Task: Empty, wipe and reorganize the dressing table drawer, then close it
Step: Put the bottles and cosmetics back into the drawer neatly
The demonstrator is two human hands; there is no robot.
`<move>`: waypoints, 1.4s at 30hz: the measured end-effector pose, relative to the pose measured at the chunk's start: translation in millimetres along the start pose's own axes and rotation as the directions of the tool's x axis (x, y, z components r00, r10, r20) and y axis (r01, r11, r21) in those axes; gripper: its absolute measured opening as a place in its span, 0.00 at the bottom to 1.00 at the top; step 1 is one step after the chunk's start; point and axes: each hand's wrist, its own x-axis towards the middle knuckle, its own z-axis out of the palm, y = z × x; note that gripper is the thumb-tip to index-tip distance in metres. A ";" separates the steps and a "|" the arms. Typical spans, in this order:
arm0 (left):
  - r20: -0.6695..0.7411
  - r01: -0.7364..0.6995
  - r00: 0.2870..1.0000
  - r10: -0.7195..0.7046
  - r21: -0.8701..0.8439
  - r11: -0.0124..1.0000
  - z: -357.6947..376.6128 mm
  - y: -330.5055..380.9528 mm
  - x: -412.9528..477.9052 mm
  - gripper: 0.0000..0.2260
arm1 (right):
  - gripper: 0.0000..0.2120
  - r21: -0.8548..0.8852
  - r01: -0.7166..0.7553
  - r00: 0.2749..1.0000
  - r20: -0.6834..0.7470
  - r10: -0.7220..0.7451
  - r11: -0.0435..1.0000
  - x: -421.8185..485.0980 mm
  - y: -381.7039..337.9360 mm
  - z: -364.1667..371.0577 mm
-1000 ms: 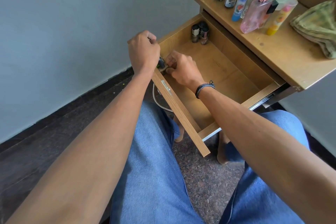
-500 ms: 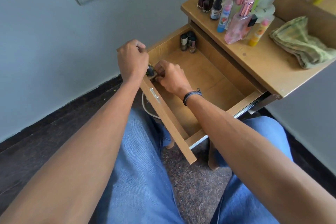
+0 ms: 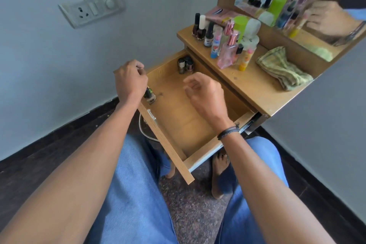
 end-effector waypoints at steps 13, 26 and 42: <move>0.038 -0.166 0.981 0.192 -0.359 0.918 0.5 99.3 -53.6 0.11 | 0.12 0.318 -0.214 0.810 -0.470 0.350 0.924 15.2 35.9 -112.9; 0.197 0.049 0.976 0.097 -0.626 0.778 19.1 178.2 -71.9 0.23 | 0.24 0.113 -0.250 0.944 -0.193 0.268 0.962 29.4 47.9 -103.2; 0.301 0.173 0.954 0.004 -0.559 0.811 39.8 186.2 -66.8 0.16 | 0.07 0.042 -0.296 0.925 -0.236 0.297 0.954 35.7 59.3 -96.9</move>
